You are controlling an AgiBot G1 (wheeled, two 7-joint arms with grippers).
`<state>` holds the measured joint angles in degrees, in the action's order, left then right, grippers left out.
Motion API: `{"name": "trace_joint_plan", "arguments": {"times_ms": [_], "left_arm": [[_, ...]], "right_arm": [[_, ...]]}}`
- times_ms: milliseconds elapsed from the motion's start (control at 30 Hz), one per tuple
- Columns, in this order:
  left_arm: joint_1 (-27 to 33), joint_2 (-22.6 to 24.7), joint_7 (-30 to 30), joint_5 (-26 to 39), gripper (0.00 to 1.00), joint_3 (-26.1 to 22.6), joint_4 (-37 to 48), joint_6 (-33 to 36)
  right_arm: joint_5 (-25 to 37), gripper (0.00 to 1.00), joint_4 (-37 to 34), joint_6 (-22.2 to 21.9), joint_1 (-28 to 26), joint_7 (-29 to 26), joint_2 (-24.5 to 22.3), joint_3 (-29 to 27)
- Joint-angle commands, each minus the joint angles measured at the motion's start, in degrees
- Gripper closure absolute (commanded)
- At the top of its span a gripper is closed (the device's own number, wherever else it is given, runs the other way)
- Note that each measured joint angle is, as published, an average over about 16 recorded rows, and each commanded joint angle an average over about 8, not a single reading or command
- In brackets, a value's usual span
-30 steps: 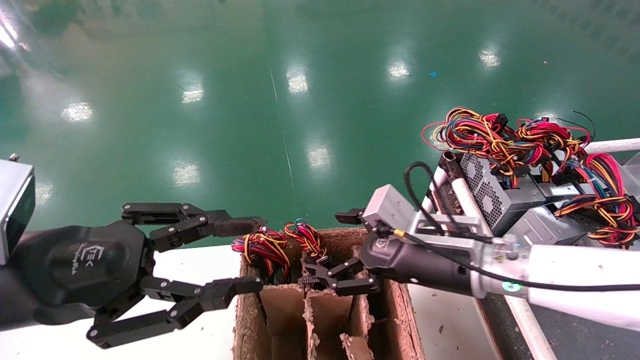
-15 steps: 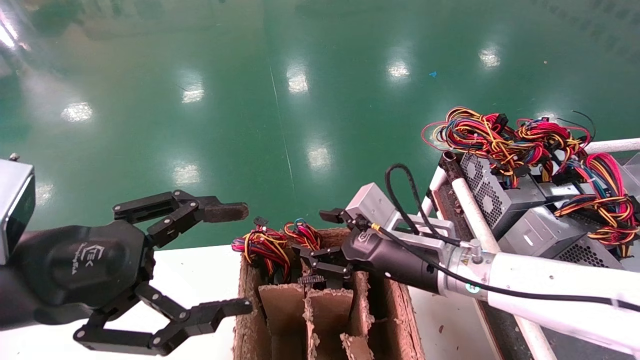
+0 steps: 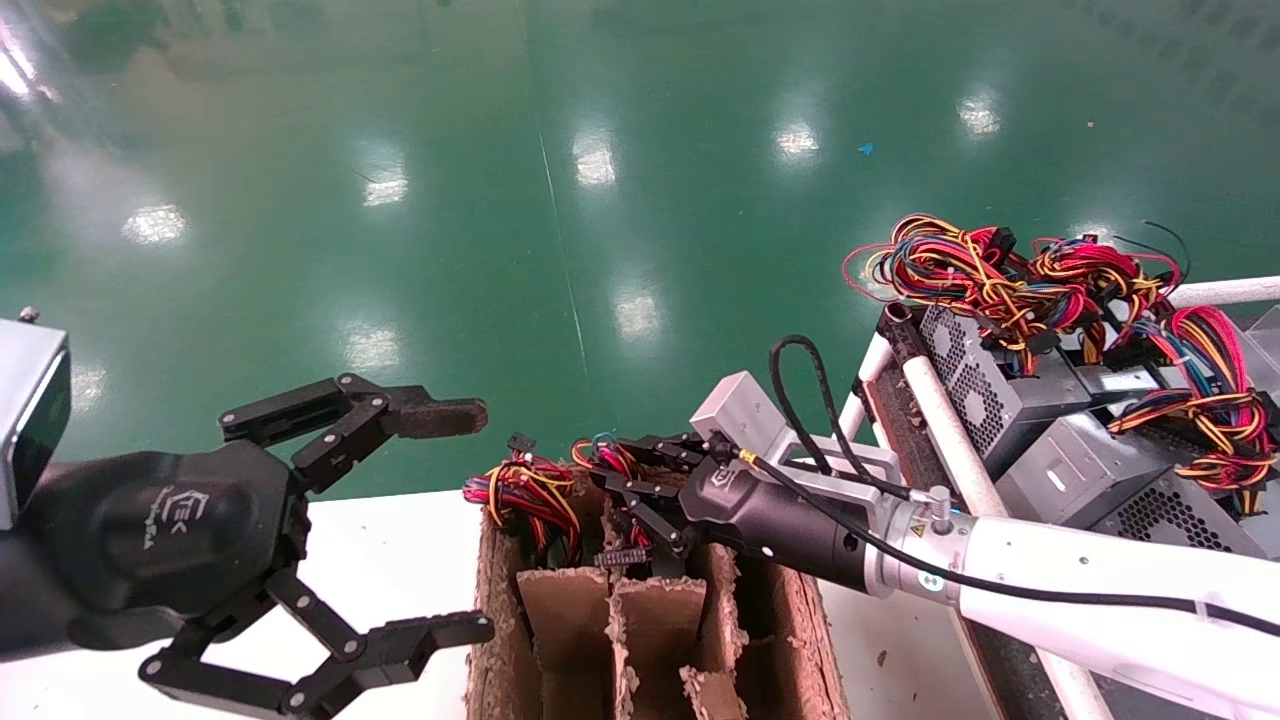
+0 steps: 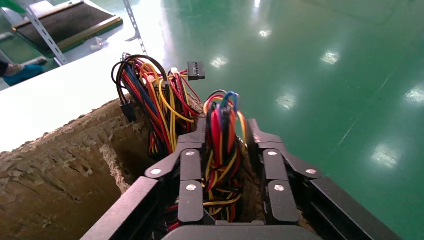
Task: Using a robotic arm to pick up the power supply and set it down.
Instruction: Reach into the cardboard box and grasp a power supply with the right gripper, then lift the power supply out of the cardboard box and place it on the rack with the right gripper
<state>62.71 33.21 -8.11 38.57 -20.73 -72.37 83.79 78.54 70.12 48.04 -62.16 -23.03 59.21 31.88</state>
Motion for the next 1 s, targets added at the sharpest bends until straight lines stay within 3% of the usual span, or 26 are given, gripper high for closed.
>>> {"name": "trace_joint_plan", "arguments": {"times_ms": [33, 467, 1000], "left_arm": [[0.0, 0.0, 0.0, 0.0, 0.0, 0.0, 0.0, 0.0], [0.0, 0.0, 0.0, 0.0, 0.0, 0.0, 0.0, 0.0], [0.0, 0.0, 0.0, 0.0, 0.0, 0.0, 0.0, 0.0]], "right_arm": [[-0.7, 1.0, -0.4, -0.1, 0.4, 0.6, 0.2, -0.3], [-8.3, 1.0, -0.1, 2.7, 2.0, 4.5, -1.4, -4.5], [-25.3, 1.0, 7.1, 9.6, 3.5, 4.7, -14.8, -17.9]]}}
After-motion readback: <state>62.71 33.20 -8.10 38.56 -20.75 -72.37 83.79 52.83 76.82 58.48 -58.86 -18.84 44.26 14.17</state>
